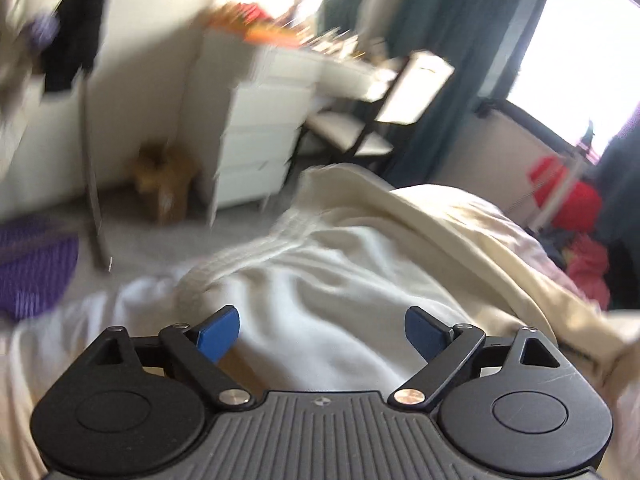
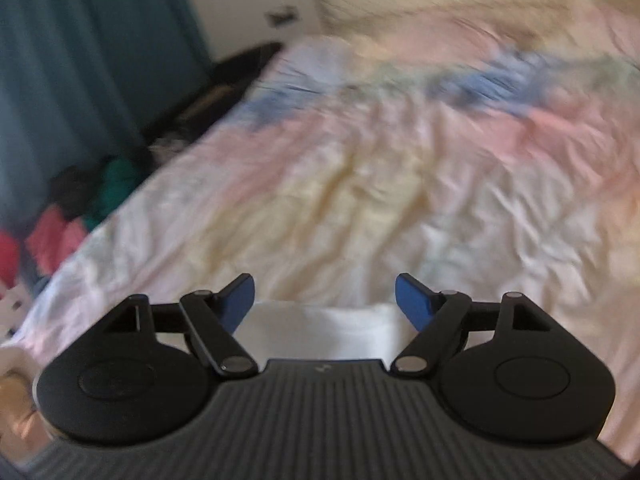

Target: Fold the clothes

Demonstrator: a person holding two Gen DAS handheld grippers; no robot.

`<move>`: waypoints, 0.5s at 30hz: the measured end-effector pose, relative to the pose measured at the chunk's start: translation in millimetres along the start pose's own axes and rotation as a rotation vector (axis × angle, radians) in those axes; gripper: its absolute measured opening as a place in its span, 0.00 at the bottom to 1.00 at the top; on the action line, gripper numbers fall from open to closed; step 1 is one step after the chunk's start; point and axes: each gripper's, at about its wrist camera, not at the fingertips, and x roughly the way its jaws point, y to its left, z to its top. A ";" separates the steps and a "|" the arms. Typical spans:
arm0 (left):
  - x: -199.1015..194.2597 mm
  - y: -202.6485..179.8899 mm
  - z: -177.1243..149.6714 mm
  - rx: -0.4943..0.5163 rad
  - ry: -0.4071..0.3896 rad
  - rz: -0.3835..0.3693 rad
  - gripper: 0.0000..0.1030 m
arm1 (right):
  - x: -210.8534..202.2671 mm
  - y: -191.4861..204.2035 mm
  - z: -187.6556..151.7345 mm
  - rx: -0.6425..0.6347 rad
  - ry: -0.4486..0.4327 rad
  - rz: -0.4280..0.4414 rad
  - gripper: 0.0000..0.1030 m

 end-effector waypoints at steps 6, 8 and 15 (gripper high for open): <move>-27.2 -63.2 -35.2 0.285 -0.086 -0.180 0.95 | -65.9 43.0 -17.4 -0.177 -0.007 0.335 0.77; -33.9 -77.8 -45.4 0.347 -0.115 -0.247 0.95 | -89.8 54.3 -31.6 -0.228 0.004 0.444 0.77; -37.4 -104.1 -77.4 0.439 -0.125 -0.422 0.95 | -150.7 86.7 -94.6 -0.421 0.073 0.700 0.77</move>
